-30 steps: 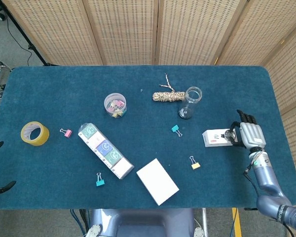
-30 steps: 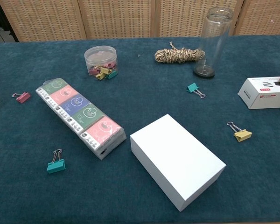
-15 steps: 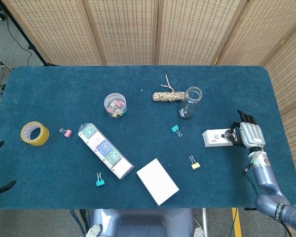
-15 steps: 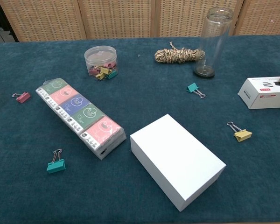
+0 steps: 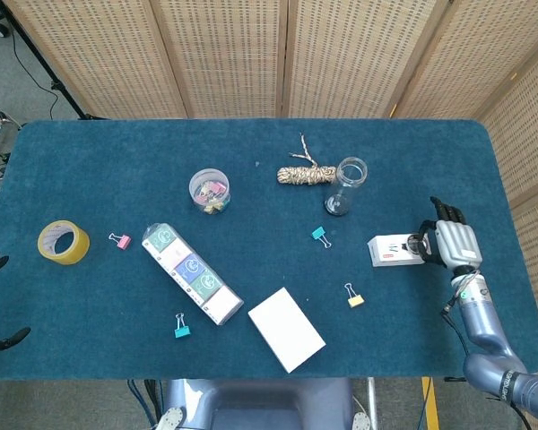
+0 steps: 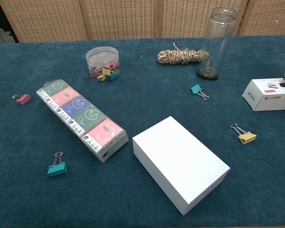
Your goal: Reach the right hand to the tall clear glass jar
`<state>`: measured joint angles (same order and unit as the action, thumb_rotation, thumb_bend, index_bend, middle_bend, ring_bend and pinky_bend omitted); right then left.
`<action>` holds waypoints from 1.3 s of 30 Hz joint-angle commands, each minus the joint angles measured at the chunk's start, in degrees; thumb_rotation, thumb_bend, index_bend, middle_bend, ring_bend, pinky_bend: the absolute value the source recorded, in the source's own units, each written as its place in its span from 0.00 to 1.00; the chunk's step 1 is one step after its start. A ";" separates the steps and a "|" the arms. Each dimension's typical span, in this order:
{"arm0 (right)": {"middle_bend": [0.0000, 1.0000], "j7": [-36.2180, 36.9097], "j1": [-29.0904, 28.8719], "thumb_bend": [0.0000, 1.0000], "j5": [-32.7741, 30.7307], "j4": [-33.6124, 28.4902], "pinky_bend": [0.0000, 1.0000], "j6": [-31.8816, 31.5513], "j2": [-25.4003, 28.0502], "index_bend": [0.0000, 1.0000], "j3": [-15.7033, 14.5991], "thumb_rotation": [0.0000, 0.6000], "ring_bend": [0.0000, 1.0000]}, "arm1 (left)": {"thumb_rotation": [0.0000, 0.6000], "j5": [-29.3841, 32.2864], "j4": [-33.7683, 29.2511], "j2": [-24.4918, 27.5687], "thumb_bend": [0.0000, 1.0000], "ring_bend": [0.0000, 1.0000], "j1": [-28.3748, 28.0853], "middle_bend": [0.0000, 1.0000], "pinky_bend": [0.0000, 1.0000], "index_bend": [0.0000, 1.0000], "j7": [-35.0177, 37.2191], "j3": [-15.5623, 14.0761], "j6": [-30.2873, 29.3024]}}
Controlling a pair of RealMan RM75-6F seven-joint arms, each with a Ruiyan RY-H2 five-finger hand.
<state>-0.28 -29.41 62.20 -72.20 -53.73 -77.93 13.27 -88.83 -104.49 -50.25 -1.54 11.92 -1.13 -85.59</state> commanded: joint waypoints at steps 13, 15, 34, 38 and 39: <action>0.00 -6.72 -2.03 0.58 0.42 -13.57 0.00 -5.14 8.91 0.65 4.67 1.00 0.00 | 1.00 -1.11 0.86 0.93 0.12 0.00 0.23 0.00 0.00 0.00 3.26 -0.29 -0.64; 0.00 -8.17 -3.07 0.58 -0.83 -14.77 0.00 -4.78 9.90 0.65 5.74 1.00 0.00 | 1.00 -1.21 1.03 1.03 0.12 0.00 0.22 0.00 0.00 0.00 3.73 -0.33 -0.63; 0.00 -20.80 -18.48 0.61 -12.36 -10.53 0.00 -0.46 6.14 0.65 11.68 1.00 0.00 | 1.00 -1.65 1.67 1.50 0.12 0.00 0.25 0.00 0.00 0.00 5.53 -0.48 -0.93; 0.00 -22.60 -20.98 0.61 -15.22 -8.00 0.00 -0.18 2.97 0.65 11.39 1.00 0.00 | 1.00 -1.26 1.82 1.73 0.12 0.00 0.23 0.00 0.00 0.00 6.24 -0.49 -0.66; 0.00 -23.03 -21.62 0.61 -15.79 -7.03 0.00 -0.03 2.06 0.65 11.16 1.00 0.00 | 1.00 -1.20 1.88 1.82 0.12 0.00 0.25 0.00 0.00 0.00 6.62 -0.44 -0.74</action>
<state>-22.43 -50.23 47.20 -80.40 -54.12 -74.70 24.72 -90.09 -102.66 -48.50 -1.29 18.37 -1.60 -86.31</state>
